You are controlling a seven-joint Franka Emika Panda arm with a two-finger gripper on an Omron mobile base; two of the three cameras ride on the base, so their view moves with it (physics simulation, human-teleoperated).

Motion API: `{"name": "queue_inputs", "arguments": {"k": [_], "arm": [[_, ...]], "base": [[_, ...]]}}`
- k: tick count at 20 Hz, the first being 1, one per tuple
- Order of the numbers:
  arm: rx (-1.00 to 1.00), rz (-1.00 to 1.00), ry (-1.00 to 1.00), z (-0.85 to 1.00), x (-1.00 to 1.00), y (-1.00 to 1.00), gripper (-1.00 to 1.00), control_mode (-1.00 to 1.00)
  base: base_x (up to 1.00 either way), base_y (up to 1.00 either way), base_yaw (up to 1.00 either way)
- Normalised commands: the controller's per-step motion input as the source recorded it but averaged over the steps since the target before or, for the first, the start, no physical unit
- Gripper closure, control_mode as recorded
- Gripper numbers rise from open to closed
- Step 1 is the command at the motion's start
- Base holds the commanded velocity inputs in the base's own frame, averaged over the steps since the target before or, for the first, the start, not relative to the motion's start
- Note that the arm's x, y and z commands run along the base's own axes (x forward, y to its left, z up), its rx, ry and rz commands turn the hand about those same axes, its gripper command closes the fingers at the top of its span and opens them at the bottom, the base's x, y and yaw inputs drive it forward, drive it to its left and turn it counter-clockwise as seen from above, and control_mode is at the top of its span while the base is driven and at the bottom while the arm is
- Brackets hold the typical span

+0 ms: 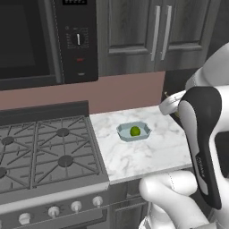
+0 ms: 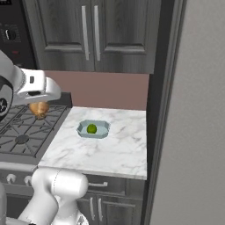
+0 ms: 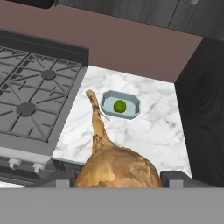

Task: Take the lime and onion out of the freezer and place them in the tupperware container on the counter. Then put the tupperware containing the vegetables back in the freezer.

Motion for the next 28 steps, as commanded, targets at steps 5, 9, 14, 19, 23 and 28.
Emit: {"name": "queue_inputs", "arguments": {"k": [5,9,14,19,23,28], "arm": [[0.0,0.0,0.0,0.0,0.0,0.0,1.0,1.0],[0.0,0.0,0.0,0.0,0.0,0.0,1.0,1.0],[0.0,0.0,0.0,0.0,0.0,0.0,1.0,1.0],[0.0,0.0,0.03,-0.25,0.0,0.0,1.0,-1.0],[0.0,0.01,0.09,-0.46,0.05,0.0,1.0,-1.0],[0.0,0.07,0.1,-0.54,0.41,0.0,1.0,-1.0]], "base": [[0.0,0.0,0.0],[0.0,0.0,0.0],[0.0,0.0,0.0],[0.0,0.0,0.0],[0.0,0.0,0.0],[0.0,0.0,0.0]]}}
